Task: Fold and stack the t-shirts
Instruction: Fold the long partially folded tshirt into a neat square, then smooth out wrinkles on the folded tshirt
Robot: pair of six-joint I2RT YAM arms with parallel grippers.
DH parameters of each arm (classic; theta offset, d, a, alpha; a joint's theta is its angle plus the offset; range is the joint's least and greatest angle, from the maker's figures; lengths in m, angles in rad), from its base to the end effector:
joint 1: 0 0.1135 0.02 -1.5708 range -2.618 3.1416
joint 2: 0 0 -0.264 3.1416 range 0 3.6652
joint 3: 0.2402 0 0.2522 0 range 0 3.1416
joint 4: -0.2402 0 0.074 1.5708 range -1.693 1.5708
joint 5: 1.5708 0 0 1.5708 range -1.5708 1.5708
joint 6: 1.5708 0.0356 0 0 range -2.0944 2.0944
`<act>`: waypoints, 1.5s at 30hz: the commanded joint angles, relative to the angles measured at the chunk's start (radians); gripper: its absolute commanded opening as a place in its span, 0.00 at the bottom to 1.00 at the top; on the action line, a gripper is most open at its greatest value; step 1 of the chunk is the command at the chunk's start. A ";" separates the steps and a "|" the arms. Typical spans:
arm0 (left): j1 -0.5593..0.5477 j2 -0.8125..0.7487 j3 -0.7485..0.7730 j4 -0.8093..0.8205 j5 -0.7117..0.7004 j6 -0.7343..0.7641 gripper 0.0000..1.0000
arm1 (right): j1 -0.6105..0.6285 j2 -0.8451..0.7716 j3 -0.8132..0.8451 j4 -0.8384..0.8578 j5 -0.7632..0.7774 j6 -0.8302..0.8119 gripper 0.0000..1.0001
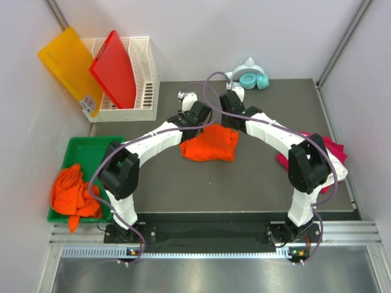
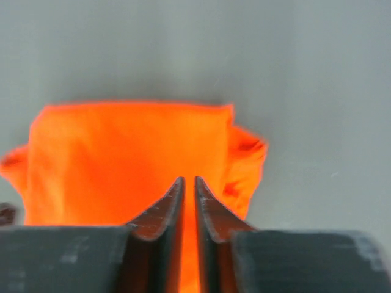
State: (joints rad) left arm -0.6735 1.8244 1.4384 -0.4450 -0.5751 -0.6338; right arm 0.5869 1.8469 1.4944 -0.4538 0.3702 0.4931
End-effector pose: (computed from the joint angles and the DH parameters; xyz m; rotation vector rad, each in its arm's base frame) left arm 0.3293 -0.2380 0.2557 -0.2109 2.2293 -0.0022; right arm 0.3542 0.2201 0.2619 0.0653 2.3103 0.1062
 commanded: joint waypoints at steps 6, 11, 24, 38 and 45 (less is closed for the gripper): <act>-0.133 0.022 -0.078 -0.014 0.064 -0.101 0.42 | 0.145 -0.023 -0.261 0.064 -0.080 0.096 0.06; -0.164 -0.003 -0.177 -0.049 0.063 -0.182 0.39 | 0.201 -0.041 -0.364 0.076 -0.080 0.137 0.04; -0.254 -0.109 -0.464 -0.046 0.095 -0.369 0.35 | 0.277 -0.146 -0.576 0.106 -0.083 0.234 0.04; -0.278 -0.284 -0.366 -0.095 -0.068 -0.262 0.39 | 0.125 -0.242 -0.255 -0.043 0.038 0.061 0.23; -0.210 -0.337 -0.348 -0.006 -0.103 -0.169 0.41 | 0.114 -0.333 -0.328 -0.005 -0.052 0.101 0.17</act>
State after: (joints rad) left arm -0.9360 1.5112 1.0588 -0.4988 -0.6415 -0.8768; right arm 0.6849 1.5883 1.1973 -0.4835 0.3805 0.5793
